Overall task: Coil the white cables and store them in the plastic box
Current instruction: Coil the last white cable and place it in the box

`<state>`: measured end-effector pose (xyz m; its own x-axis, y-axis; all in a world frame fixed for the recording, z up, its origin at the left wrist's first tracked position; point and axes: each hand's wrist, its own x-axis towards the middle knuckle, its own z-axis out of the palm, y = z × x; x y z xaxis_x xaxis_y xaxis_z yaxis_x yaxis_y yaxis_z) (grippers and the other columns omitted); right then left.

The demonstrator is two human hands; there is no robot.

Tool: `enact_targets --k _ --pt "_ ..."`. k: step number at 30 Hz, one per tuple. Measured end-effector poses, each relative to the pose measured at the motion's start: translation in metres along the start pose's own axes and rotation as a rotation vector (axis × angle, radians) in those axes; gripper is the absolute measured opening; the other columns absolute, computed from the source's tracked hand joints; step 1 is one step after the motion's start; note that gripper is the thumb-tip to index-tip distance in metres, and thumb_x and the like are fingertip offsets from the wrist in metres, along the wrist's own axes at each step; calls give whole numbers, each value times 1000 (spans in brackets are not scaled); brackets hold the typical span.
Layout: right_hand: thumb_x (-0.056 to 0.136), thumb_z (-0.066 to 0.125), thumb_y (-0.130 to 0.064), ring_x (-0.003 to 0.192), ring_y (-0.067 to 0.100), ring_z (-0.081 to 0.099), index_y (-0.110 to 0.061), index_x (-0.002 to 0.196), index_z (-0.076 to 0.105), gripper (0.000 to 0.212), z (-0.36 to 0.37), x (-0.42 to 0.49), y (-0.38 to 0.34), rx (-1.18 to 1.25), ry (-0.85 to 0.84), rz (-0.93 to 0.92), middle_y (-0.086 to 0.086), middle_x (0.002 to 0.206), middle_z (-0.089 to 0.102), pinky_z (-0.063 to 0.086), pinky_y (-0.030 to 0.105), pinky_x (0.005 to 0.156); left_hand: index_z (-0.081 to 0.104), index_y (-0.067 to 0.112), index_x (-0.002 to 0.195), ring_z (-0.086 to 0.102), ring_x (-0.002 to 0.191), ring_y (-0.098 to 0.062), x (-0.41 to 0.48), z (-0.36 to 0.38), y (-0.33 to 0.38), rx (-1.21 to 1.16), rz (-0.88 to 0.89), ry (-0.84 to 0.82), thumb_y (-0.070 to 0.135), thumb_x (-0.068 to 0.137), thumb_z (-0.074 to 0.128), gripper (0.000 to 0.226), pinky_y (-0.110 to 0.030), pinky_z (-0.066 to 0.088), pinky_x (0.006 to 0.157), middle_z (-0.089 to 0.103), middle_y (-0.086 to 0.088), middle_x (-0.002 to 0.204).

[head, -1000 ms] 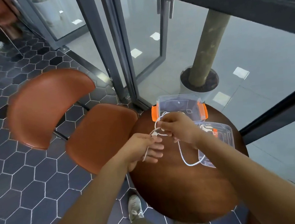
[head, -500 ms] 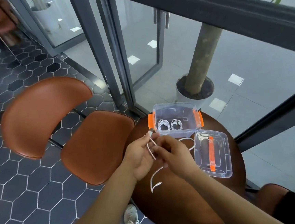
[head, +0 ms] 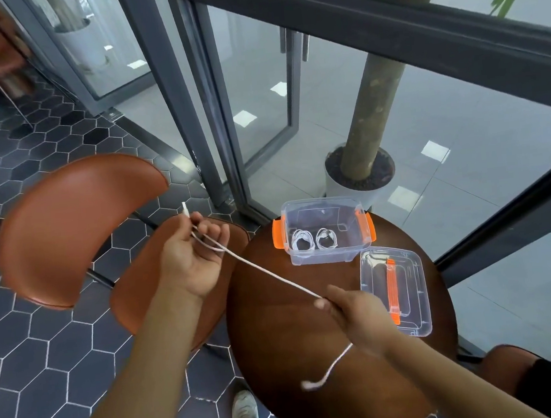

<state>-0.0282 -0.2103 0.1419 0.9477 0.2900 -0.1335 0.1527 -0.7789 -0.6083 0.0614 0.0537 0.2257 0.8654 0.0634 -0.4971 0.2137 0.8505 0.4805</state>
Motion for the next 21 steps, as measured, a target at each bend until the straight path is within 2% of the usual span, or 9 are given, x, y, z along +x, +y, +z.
enact_targets --k 3,5,7,9,10,12,14,17,21 --pt "102 50 -45 53 9 49 -38 68 39 36 1 14 9 -4 -83 56 -8 52 47 34 22 53 59 15 81 72 61 -13 -1 5 -4 12 7 -54 36 105 38 37 -32 63 64 67 2 60" --pt "101 52 -40 61 14 55 -27 74 51 31 5 29 13 -27 -198 101 -5 60 54 41 31 58 60 13 83 77 79 -23 -5 10 -14 42 -24 -113 36 106 37 39 -38 64 72 75 -5 75" --pt "101 54 -37 57 12 48 -17 66 47 41 6 42 12 -84 -249 144 -1 59 50 35 29 55 60 13 85 77 87 -27 -9 16 -22 80 -77 -152 36 106 35 40 -35 63 71 78 -9 85" --pt "98 57 -37 55 11 41 -20 55 43 49 3 55 10 -109 -215 189 -2 55 42 29 26 53 60 13 87 77 77 -23 -14 19 -25 149 -142 -167 36 106 34 40 -26 60 57 78 -9 82" --pt "97 58 -37 55 10 42 -19 56 48 46 0 61 7 -96 -195 213 -3 54 44 30 26 53 60 12 88 76 69 -21 -16 20 -26 208 -179 -180 37 105 34 39 -22 56 50 77 -8 80" --pt "96 62 -33 52 10 43 -17 57 54 43 -11 74 0 6 -147 274 -6 51 46 33 27 54 59 10 89 70 54 -17 -20 19 -28 414 -248 -218 37 105 34 40 -19 47 42 76 -11 77" --pt "93 65 -27 50 11 43 -15 54 59 41 -26 84 -11 140 -73 298 -2 51 52 34 28 54 58 7 91 68 49 -19 -24 16 -29 679 -304 -269 36 106 34 40 -20 42 39 75 -17 80" --pt "91 68 -24 55 15 48 -5 69 71 30 -49 91 -33 362 70 254 10 60 61 39 28 56 57 0 100 73 63 -28 -27 10 -29 966 -375 -341 37 106 36 42 -23 45 46 74 -28 95" --pt "90 66 -22 57 16 48 0 77 74 26 -66 90 -61 523 145 199 20 68 61 37 25 52 61 -1 104 74 91 -37 -29 3 -36 969 -373 -316 37 106 37 45 -26 48 55 73 -27 106"
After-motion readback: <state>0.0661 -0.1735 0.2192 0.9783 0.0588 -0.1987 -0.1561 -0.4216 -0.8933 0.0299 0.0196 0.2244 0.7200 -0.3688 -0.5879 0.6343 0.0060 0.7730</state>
